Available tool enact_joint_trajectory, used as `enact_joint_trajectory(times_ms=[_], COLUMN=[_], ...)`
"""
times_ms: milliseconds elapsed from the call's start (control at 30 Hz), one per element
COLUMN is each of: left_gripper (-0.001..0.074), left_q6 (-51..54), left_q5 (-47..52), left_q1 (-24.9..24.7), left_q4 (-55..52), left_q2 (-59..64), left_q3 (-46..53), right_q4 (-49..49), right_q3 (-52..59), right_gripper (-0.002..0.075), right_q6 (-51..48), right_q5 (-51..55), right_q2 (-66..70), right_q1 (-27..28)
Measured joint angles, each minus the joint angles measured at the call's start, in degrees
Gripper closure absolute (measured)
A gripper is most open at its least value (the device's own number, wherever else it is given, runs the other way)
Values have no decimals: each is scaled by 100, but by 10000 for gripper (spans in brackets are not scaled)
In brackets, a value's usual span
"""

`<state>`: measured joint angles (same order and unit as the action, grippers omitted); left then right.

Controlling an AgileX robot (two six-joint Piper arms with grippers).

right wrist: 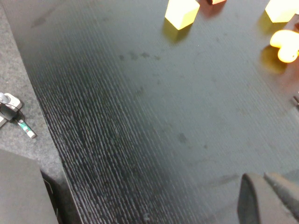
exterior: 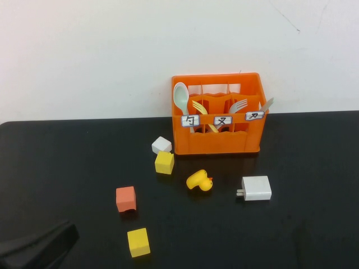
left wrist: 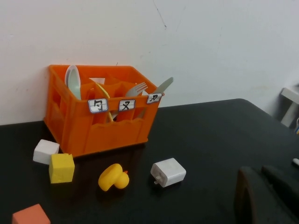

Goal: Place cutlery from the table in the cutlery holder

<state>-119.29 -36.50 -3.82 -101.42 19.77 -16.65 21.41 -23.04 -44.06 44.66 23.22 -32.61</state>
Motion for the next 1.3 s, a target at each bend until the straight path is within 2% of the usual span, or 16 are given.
enact_joint_trajectory(times_ms=[333,467,600,833,1033,1133,1300], left_gripper=[736,736,736,736,736,736,736], left_q6=[0,579,2025,5234,7897,8555,8808], left_q5=[0,351,1120,2647,3578,3650,3895], left_q1=[0,0,0,0,0,0,0], left_q4=[-18,598,2317,6086,8546,9215,9770], left_q2=[0,-151,-671,-1551,-1847,-1996,-2024], left_q3=[14,132,369,879,1354,1650,1778], right_q4=[0,1,1,23,35,44,44], right_q3=[0,0,0,0,0,0,0], right_gripper=[728,728,728,728,728,728,728], right_q6=[0,0,0,0,0,0,0], right_q5=[12,21,21,21,21,21,21], right_q2=[0,0,0,0,0,0,0], right_q1=[0,0,0,0,0,0,0])
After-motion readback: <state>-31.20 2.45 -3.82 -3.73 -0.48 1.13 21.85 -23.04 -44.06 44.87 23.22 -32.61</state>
